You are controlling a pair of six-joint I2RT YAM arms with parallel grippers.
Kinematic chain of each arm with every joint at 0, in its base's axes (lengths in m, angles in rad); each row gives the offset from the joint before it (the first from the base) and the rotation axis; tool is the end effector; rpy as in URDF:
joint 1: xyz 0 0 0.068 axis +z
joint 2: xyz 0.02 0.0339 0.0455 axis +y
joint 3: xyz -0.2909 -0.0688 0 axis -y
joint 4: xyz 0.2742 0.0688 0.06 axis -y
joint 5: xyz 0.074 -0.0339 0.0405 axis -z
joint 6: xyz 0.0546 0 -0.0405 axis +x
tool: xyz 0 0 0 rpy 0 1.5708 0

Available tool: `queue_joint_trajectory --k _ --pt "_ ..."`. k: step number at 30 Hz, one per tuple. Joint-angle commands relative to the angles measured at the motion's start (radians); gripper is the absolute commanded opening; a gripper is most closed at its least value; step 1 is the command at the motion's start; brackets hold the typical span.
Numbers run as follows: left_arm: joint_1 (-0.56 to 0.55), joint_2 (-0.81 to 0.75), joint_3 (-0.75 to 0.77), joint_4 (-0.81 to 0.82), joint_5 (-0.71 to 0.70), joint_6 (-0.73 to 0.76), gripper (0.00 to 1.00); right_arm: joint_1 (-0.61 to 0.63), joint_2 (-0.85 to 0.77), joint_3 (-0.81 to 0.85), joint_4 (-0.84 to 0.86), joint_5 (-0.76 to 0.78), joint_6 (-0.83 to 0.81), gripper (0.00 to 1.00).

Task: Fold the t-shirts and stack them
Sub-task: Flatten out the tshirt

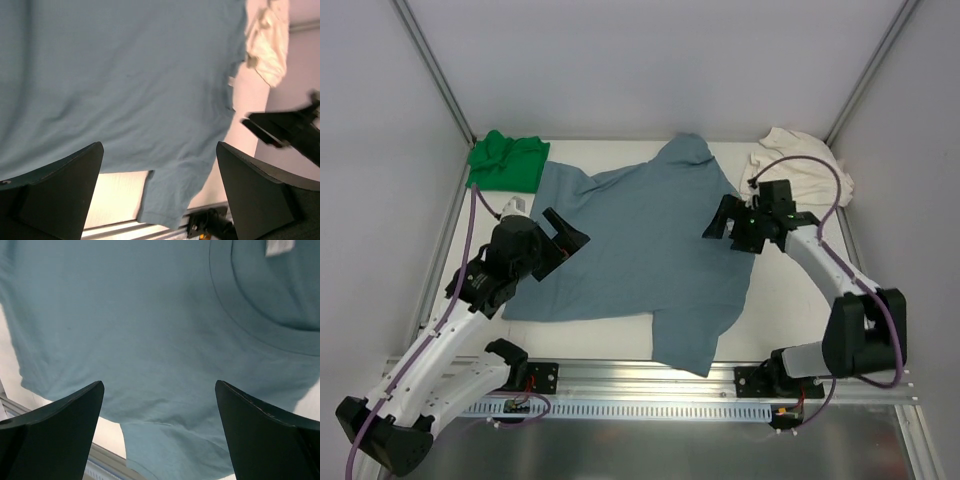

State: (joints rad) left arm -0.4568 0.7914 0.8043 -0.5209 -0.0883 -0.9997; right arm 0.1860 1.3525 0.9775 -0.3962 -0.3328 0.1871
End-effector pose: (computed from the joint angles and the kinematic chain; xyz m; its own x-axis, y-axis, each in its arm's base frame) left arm 0.1826 -0.0844 0.3215 -0.5474 -0.6647 -0.5084 -0.1672 0.6821 -0.7119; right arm 0.3153 0.0775 0.2653 -0.7484 0.0381 -0.6622 -0.2705 0.8940 0.3571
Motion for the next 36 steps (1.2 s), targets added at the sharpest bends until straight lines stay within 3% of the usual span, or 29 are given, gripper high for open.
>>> queue_joint_trajectory --k 1,7,16,23,28,36 --pt "-0.032 0.006 0.091 0.029 0.074 0.154 0.99 0.047 0.088 0.003 0.019 -0.054 0.031 0.99" --pt "-0.045 -0.023 0.116 0.013 0.087 0.207 0.99 0.056 0.197 -0.033 0.028 0.006 0.049 0.99" --pt "-0.045 -0.057 0.165 -0.04 0.087 0.24 0.99 0.055 0.269 -0.017 -0.111 0.256 0.052 1.0" --pt "-0.045 -0.083 0.213 -0.102 0.064 0.257 0.99 0.026 0.333 -0.022 -0.179 0.291 0.083 1.0" --pt "-0.045 -0.092 0.243 -0.134 0.042 0.265 0.99 -0.013 0.255 -0.075 -0.188 0.313 0.129 1.0" --pt "-0.045 -0.1 0.3 -0.189 0.002 0.282 0.99 -0.181 0.01 -0.224 -0.164 0.172 0.201 1.0"
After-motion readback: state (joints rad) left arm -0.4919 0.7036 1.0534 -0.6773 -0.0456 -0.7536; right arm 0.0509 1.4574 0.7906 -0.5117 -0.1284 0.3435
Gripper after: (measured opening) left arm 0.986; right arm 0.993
